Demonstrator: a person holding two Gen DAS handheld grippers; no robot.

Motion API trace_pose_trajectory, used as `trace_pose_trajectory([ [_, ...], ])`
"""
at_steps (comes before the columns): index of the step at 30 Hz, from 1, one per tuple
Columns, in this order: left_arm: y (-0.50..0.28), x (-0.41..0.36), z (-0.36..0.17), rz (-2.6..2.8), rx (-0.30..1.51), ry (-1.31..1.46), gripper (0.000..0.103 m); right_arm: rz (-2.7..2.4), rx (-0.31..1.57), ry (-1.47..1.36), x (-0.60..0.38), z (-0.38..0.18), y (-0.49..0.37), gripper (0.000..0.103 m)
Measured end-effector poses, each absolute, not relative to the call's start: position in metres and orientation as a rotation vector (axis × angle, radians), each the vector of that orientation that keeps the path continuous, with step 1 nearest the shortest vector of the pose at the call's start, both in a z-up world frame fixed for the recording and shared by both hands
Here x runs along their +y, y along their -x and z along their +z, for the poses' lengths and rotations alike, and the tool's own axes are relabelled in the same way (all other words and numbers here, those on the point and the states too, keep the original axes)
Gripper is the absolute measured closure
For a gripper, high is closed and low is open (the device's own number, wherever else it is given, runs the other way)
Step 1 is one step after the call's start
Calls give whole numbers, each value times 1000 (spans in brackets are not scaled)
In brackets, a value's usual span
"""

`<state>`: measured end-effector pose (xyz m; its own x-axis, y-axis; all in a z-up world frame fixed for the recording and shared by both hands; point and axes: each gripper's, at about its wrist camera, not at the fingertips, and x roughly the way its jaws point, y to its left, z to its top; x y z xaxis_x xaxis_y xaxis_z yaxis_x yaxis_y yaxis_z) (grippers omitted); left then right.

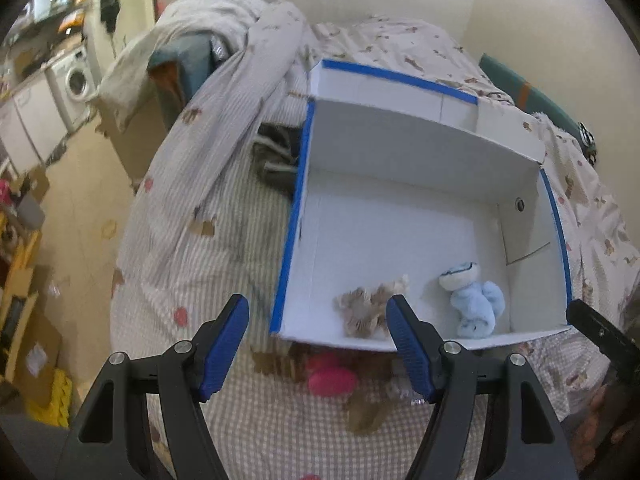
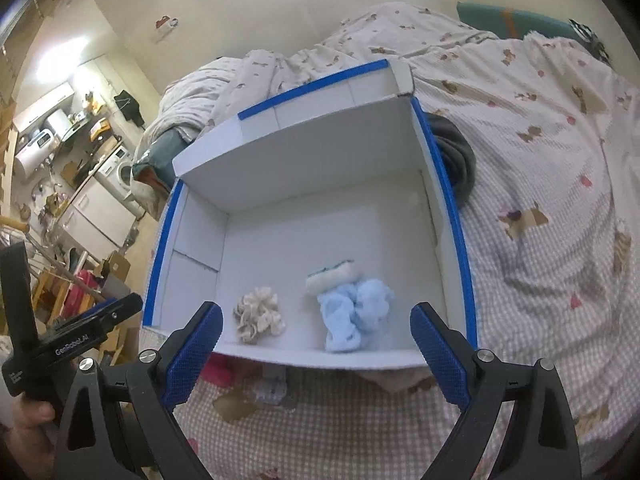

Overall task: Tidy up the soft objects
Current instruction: 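Lift both open grippers out of the box, then grasp the pink rubber duck beside the box with the left gripper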

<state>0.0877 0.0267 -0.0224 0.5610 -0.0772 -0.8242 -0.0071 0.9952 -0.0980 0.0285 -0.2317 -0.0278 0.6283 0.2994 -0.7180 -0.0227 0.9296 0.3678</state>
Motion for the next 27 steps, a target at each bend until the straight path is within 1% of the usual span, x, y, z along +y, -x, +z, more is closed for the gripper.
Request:
trace_pose_trajectory([
  [4, -80, 33, -28, -52, 998, 135, 34, 181, 895, -355, -232, -34, -20, 2],
  [10, -70, 29, -27, -57, 981, 61, 34, 202, 909, -337, -227, -35, -13, 2],
  [16, -73, 34, -30, -25, 997, 80, 34, 230, 921, -328, -222, -32, -8, 2],
  [20, -77, 38, -37, 3, 1006, 77, 34, 258, 923, -262, -218, -32, -4, 2],
  [22, -79, 41, -44, 25, 1034, 79, 34, 248, 938, -261, -222, -40, -2, 2],
  [27, -84, 46, -64, 40, 1122, 90, 34, 212, 986, -377, -234, -60, -7, 2],
])
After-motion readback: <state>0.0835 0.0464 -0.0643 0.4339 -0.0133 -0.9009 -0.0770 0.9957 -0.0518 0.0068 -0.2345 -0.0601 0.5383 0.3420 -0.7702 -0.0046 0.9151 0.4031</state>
